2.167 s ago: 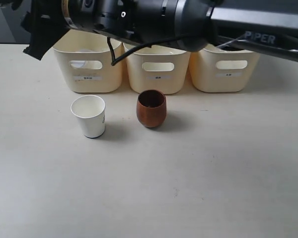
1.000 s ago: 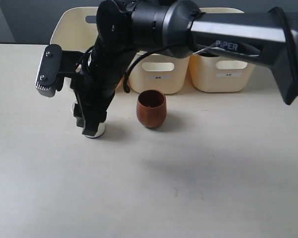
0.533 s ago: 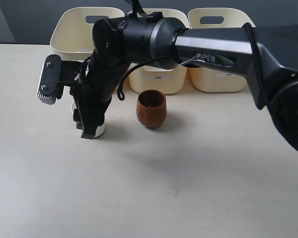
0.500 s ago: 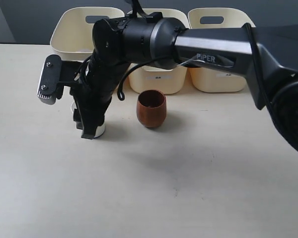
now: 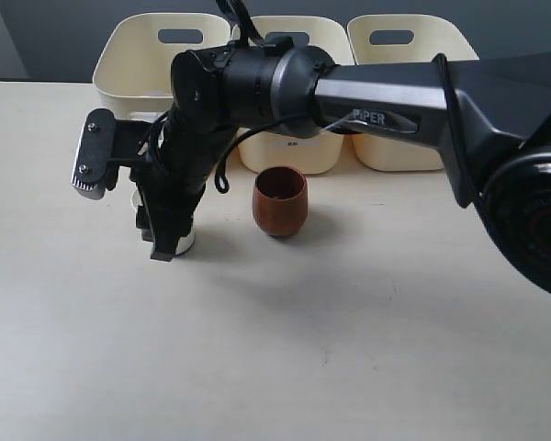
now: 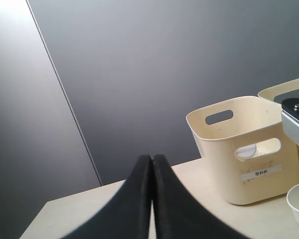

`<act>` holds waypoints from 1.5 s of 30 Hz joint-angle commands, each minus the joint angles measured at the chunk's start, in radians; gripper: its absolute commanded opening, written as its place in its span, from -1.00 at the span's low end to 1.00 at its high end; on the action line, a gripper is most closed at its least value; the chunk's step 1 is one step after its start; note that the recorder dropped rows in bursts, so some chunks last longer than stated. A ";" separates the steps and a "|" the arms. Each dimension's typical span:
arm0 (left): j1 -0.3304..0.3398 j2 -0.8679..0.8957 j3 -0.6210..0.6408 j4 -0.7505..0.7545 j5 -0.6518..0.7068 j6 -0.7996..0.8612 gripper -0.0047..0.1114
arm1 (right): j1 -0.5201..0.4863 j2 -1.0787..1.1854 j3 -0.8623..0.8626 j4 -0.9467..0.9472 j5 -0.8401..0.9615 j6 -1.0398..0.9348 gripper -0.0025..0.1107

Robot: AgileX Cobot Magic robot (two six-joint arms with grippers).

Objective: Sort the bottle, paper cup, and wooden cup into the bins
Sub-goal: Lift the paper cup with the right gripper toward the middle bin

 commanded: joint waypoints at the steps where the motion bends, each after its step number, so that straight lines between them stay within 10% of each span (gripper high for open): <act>1: -0.001 -0.002 0.002 0.000 -0.005 -0.002 -0.92 | -0.005 0.011 -0.006 -0.005 -0.005 0.001 0.00; 6: -0.001 -0.002 0.002 0.000 -0.005 -0.002 -0.92 | -0.005 0.028 -0.006 -0.038 -0.005 0.023 -0.11; 10: -0.001 -0.002 0.002 0.000 -0.005 -0.002 -0.92 | -0.005 0.028 -0.006 -0.100 -0.011 0.042 -0.99; 31: -0.001 -0.002 0.002 0.000 -0.005 -0.002 -0.92 | -0.002 -0.219 -0.006 -0.177 0.016 0.095 -0.97; 45: -0.001 -0.002 0.002 0.000 -0.005 -0.002 -0.92 | -0.002 -0.294 -0.004 -0.742 -0.096 0.706 -0.97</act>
